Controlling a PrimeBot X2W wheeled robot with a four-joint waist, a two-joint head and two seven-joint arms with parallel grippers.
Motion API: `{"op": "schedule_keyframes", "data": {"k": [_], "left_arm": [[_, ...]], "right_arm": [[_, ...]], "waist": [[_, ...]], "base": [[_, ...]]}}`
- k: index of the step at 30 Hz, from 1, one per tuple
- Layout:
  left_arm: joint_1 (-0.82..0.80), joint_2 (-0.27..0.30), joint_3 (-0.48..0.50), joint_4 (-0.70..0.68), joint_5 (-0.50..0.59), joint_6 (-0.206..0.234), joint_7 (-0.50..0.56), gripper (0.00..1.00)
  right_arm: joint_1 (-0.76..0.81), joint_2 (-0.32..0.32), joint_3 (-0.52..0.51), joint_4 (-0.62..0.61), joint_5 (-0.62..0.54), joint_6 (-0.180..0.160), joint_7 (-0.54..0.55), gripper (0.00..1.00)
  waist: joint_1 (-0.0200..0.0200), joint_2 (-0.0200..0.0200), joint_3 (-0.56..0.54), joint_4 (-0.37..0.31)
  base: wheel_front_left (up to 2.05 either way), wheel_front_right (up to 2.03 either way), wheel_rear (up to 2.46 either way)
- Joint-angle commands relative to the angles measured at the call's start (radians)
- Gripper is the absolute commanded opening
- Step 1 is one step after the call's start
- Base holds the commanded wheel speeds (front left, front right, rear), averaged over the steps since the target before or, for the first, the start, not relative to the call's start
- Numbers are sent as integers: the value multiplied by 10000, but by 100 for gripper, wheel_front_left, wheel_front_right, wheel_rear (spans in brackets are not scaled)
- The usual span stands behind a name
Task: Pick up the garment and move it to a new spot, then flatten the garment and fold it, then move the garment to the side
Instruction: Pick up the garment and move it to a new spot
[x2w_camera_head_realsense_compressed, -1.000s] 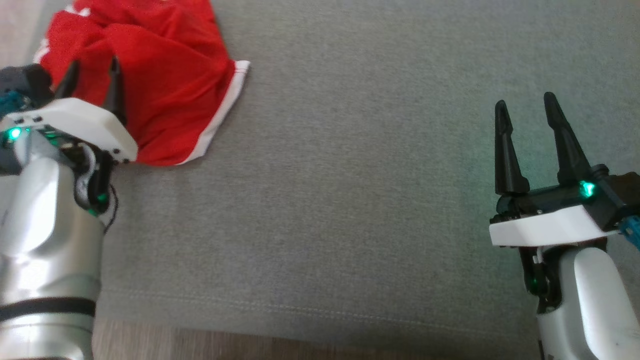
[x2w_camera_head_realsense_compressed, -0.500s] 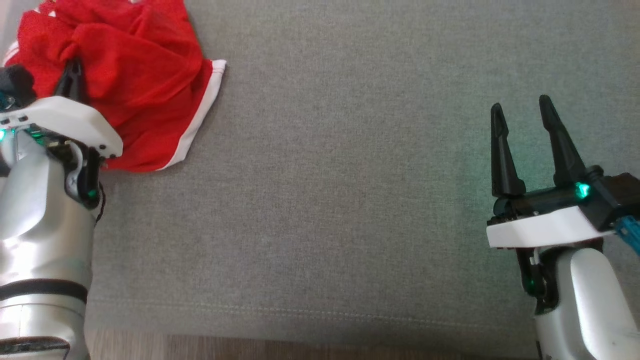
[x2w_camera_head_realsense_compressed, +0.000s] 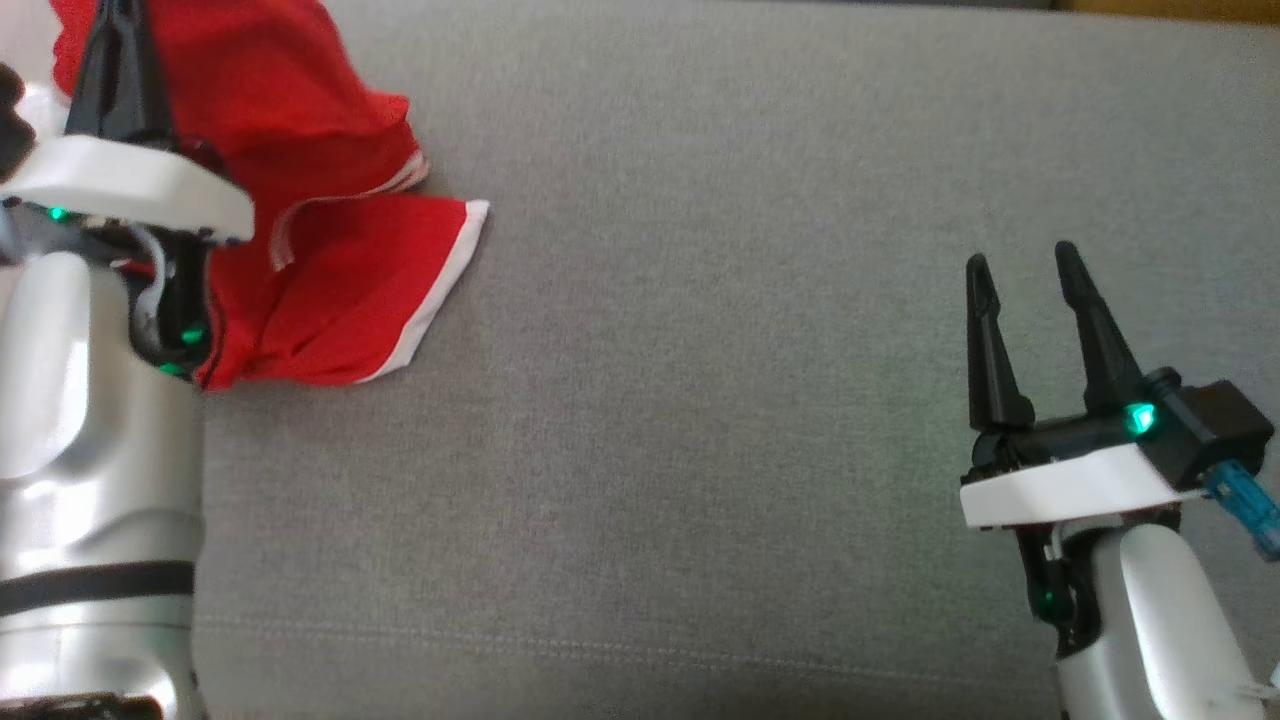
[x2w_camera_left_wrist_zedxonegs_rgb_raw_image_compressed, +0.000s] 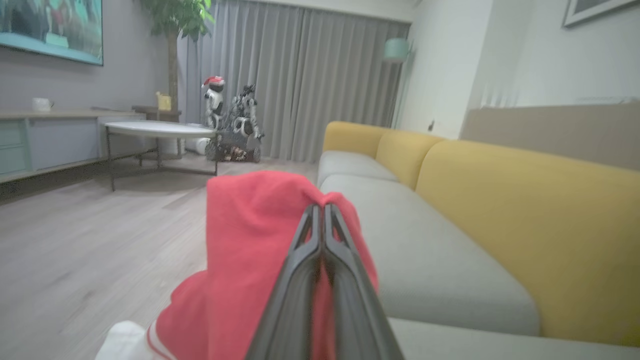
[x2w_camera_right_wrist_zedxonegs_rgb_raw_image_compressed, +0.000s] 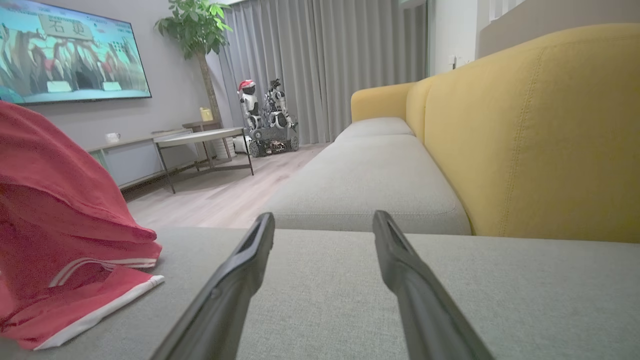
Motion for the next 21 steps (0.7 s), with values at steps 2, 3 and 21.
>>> {"op": "schedule_keyframes", "data": {"k": [2,3,21], "left_arm": [[-178,179,214,-1178,-126,-79,-52,0],[-126,99,160,-1544,-163,-75,50,0],[-736,-1443,-1862,-4409,-871,702,2056,0]], "right_arm": [[-57,-21,292,-187,174,77,-187,100],[-55,-21,304,-150,225,77,-225,100],[-849,-19,497,51,897,77,-734,100]], "waist": [[0,0,-420,-132],[0,0,-497,-198],[0,0,-96,-2998]], "base": [[0,0,0],[0,0,0],[0,0,0]]}}
